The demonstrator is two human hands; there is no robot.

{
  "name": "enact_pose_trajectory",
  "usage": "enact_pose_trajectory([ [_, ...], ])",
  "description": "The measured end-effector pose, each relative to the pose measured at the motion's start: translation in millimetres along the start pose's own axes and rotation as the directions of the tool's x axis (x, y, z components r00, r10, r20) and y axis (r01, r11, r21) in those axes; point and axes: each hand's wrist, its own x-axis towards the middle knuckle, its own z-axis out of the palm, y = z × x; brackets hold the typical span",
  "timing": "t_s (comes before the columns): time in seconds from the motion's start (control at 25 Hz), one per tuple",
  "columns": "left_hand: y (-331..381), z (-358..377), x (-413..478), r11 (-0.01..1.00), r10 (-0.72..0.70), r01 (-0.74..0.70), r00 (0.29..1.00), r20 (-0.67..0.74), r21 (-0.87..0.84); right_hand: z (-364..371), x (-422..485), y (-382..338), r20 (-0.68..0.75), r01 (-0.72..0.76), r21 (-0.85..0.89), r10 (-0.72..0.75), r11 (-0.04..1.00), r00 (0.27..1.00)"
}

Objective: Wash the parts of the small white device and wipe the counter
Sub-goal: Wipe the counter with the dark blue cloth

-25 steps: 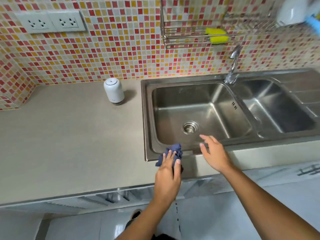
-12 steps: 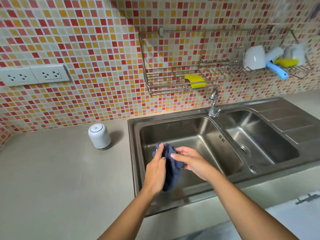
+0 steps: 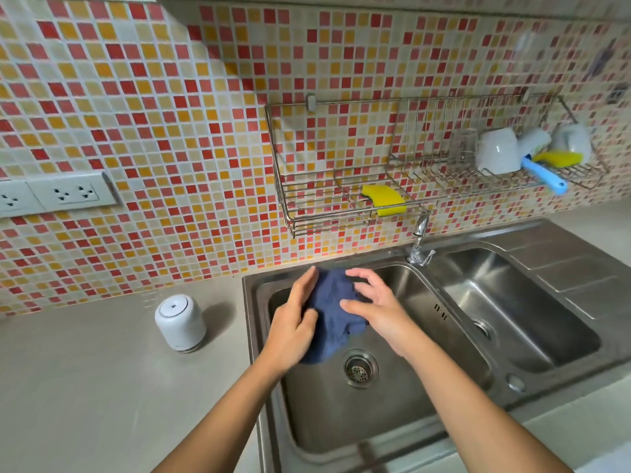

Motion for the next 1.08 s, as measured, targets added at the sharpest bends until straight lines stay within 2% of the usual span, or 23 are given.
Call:
enact_pose_trajectory([
  [0.08, -9.5, 9.7, 7.0, 0.967, -0.141, 0.107, 0.98, -0.138, -0.23, -7.8, 10.3, -12.6, 0.051, 0.069, -0.121, -0.063, 0.99, 0.997],
  [0.12, -13.7, 16.3, 8.7, 0.927, -0.255, 0.171, 0.94, -0.227, -0.333, -11.6, 16.4, -20.3, 0.085, 0.09, -0.167, -0.077, 0.982, 0.993],
  [0.2, -26.9, 31.7, 8.2, 0.859, -0.462, 0.297, 0.801, -0.381, -0.417, -17.6, 26.7, -35.3, 0.183, 0.119, -0.182, -0.085, 0.976, 0.98],
  [0.24, -32.5, 37.9, 7.9, 0.809, -0.559, 0.386, 0.738, -0.378, -0.443, -21.7, 30.8, -42.2, 0.235, 0.133, -0.172, -0.09, 0.976, 0.968],
  [0.28, -33.1, 42.3, 8.6, 0.736, -0.649, 0.483, 0.702, -0.292, -0.474, -26.9, 35.0, -48.3, 0.276, 0.148, -0.161, -0.1, 0.976, 0.956],
  [0.32, -32.9, 45.6, 13.1, 0.656, -0.712, 0.577, 0.686, -0.146, -0.487, -32.9, 38.6, -54.1, 0.305, 0.161, -0.145, -0.111, 0.976, 0.946],
  [0.4, -31.2, 48.1, 22.5, 0.521, -0.704, 0.629, 0.699, 0.127, -0.577, -47.8, 45.5, -62.7, 0.341, 0.175, -0.105, -0.13, 0.979, 0.931],
  [0.44, -26.6, 48.8, 30.3, 0.475, -0.661, 0.591, 0.729, 0.179, -0.652, -55.7, 48.6, -66.1, 0.355, 0.183, -0.076, -0.145, 0.98, 0.924],
  [0.52, -8.7, 50.3, 45.8, 0.45, -0.595, 0.474, 0.791, 0.141, -0.757, -72.0, 54.6, -70.0, 0.365, 0.205, -0.03, -0.18, 0.978, 0.913],
  [0.6, 8.4, 57.0, 56.1, 0.493, -0.559, 0.379, 0.827, 0.048, -0.783, -85.8, 58.1, -72.4, 0.359, 0.221, 0.004, -0.208, 0.975, 0.91],
  [0.68, 22.1, 56.0, 61.3, 0.687, -0.489, 0.23, 0.848, -0.204, -0.69, -96.9, 61.9, -76.9, 0.349, 0.232, 0.012, -0.221, 0.973, 0.911],
  [0.76, 43.6, 44.1, 73.3, 0.885, -0.345, 0.139, 0.836, -0.426, -0.444, -108.9, 70.1, -85.6, 0.361, 0.247, 0.015, -0.236, 0.969, 0.902],
  [0.84, 73.3, 23.7, 97.9, 0.974, -0.219, 0.151, 0.829, -0.514, -0.171, -116.7, 83.9, -101.1, 0.364, 0.27, 0.034, -0.264, 0.962, 0.893],
  [0.96, 119.8, -9.3, 152.7, 0.954, -0.13, 0.256, 0.824, -0.552, 0.157, -116.9, 118.4, -128.5, 0.257, 0.335, -0.01, -0.321, 0.942, 0.911],
  [1.08, 143.0, -32.9, 203.8, 0.847, -0.157, 0.398, 0.821, -0.549, 0.352, -109.7, 163.2, -144.6, 0.128, 0.355, -0.263, -0.332, 0.897, 0.935],
])
